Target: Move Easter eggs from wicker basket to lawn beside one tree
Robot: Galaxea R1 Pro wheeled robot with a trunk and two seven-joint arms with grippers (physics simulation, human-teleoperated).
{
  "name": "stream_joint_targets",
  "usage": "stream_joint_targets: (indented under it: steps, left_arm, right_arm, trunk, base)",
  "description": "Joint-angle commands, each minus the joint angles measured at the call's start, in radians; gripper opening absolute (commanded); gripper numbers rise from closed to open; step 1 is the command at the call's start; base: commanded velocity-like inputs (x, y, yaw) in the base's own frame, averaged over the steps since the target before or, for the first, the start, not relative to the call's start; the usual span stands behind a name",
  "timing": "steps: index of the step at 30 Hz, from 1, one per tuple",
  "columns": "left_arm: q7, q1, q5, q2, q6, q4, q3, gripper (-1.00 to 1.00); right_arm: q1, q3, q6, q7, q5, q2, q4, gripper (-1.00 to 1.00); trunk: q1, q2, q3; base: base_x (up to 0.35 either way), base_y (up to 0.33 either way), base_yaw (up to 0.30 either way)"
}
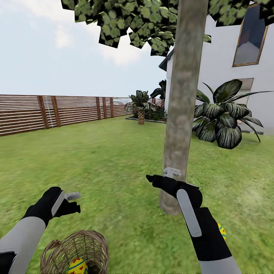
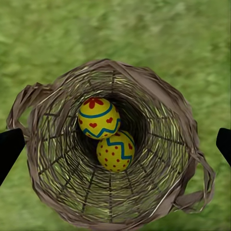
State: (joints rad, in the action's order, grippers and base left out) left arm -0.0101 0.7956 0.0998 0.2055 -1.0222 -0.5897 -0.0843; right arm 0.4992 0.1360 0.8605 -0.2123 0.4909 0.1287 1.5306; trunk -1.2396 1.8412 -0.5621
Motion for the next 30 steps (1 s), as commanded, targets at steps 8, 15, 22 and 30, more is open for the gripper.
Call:
stream_joint_targets:
  steps: [8, 15, 22, 30]
  left_arm:
    - [0.001, 0.001, 0.003, -0.001, 0.000, -0.001, -0.002, 1.00]
    - [0.002, 0.001, 0.005, -0.001, 0.003, -0.001, -0.002, 1.00]
    - [0.002, 0.000, 0.004, -0.001, 0.004, -0.001, -0.002, 1.00]
    - [0.003, -0.001, 0.001, -0.001, 0.010, -0.002, -0.002, 1.00]
  right_arm:
    - [0.001, 0.000, 0.003, -0.010, 0.011, 0.000, 0.000, 1.00]
    - [0.001, 0.000, 0.003, -0.010, 0.011, 0.000, 0.000, 1.00]
    - [0.001, 0.000, 0.003, -0.010, 0.011, 0.000, 0.000, 1.00]
    - [0.001, 0.000, 0.003, -0.010, 0.011, 0.000, -0.001, 1.00]
  trunk:
    - [-0.031, 0.057, -0.026]
    - [-0.058, 0.106, -0.048]
    - [-0.084, 0.155, -0.070]
    - [-0.115, 0.211, -0.095]
  base:
    - [0.000, 0.000, 0.000]
    - [0.000, 0.000, 0.000]
    - [0.000, 0.000, 0.000]
    - [0.000, 0.000, 0.000]
